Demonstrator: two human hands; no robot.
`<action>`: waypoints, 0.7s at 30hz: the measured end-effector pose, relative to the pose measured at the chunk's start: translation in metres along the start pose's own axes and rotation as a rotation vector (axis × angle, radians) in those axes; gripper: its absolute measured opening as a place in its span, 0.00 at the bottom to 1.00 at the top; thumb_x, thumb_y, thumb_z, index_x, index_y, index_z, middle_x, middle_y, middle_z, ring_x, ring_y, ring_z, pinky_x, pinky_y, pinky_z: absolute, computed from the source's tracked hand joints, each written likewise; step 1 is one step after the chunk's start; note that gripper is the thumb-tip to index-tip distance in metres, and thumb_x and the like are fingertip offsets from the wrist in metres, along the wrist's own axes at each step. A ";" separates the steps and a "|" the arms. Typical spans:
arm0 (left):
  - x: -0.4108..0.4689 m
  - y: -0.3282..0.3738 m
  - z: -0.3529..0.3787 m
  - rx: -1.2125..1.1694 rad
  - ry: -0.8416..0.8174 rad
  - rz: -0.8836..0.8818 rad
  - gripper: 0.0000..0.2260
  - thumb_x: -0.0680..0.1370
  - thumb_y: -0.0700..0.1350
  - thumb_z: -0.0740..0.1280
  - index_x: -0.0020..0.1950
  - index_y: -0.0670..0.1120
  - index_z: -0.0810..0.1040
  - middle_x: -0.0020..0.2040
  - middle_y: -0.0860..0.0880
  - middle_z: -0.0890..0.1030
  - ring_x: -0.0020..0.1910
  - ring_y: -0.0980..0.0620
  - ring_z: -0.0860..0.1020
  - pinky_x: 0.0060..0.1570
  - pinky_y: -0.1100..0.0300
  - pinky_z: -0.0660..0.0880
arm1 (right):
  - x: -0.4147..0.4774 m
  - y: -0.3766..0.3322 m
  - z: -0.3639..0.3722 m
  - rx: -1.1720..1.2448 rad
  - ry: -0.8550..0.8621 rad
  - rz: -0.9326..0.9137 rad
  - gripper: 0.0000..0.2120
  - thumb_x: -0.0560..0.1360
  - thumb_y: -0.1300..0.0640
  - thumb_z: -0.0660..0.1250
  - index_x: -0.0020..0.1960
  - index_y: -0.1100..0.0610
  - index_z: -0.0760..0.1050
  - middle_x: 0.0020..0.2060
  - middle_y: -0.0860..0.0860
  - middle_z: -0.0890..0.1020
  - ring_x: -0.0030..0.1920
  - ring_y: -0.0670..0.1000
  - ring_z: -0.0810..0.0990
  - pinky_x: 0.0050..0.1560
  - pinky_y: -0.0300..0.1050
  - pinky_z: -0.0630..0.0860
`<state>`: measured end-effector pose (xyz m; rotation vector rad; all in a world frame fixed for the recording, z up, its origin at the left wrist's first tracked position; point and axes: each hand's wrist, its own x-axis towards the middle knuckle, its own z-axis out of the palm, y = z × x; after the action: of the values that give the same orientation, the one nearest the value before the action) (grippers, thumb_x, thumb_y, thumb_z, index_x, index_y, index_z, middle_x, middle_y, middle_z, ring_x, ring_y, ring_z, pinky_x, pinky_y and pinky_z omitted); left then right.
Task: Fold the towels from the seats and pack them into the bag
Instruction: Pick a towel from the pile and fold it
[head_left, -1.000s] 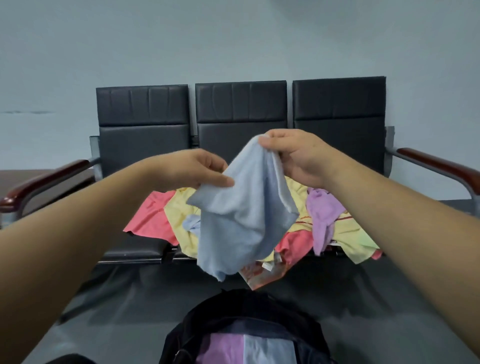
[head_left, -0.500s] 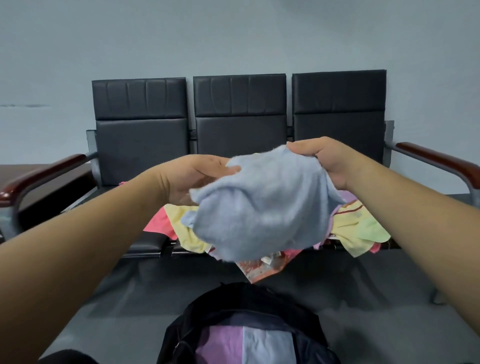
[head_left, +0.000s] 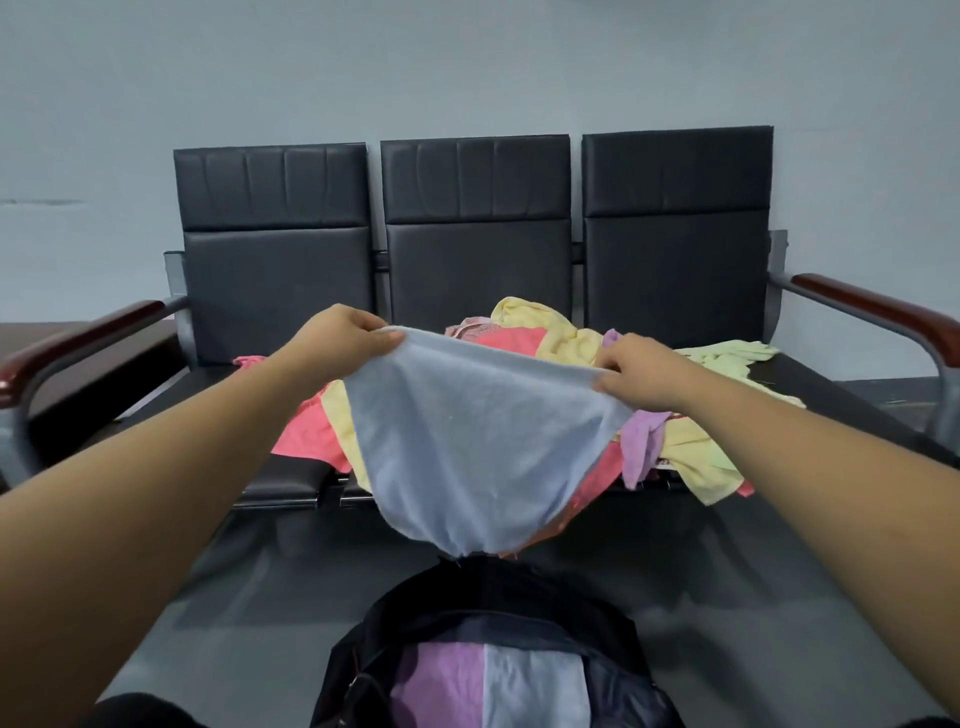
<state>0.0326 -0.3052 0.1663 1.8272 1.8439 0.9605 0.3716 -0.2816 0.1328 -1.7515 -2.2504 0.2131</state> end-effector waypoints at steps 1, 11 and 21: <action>0.001 -0.001 -0.002 0.009 0.009 -0.006 0.07 0.80 0.51 0.70 0.49 0.49 0.85 0.44 0.50 0.83 0.44 0.51 0.79 0.41 0.59 0.74 | 0.000 0.004 0.005 -0.026 -0.005 0.021 0.13 0.74 0.63 0.63 0.33 0.59 0.65 0.32 0.58 0.68 0.34 0.55 0.69 0.34 0.47 0.62; 0.013 0.026 -0.048 0.193 0.081 0.025 0.10 0.80 0.54 0.67 0.45 0.51 0.84 0.47 0.45 0.84 0.48 0.43 0.81 0.45 0.51 0.76 | -0.006 -0.030 -0.046 1.136 0.317 0.343 0.04 0.81 0.68 0.63 0.51 0.64 0.77 0.44 0.64 0.83 0.35 0.55 0.86 0.36 0.41 0.84; -0.018 0.139 -0.151 -0.567 -0.333 0.304 0.16 0.72 0.51 0.73 0.51 0.39 0.82 0.44 0.44 0.84 0.42 0.49 0.82 0.42 0.60 0.81 | -0.038 -0.072 -0.182 1.654 0.186 -0.102 0.03 0.79 0.63 0.67 0.51 0.61 0.79 0.40 0.53 0.84 0.37 0.47 0.82 0.38 0.38 0.81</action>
<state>0.0311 -0.3642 0.3632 1.7833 0.9842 1.0642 0.3698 -0.3461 0.3211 -0.6361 -1.1211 1.3067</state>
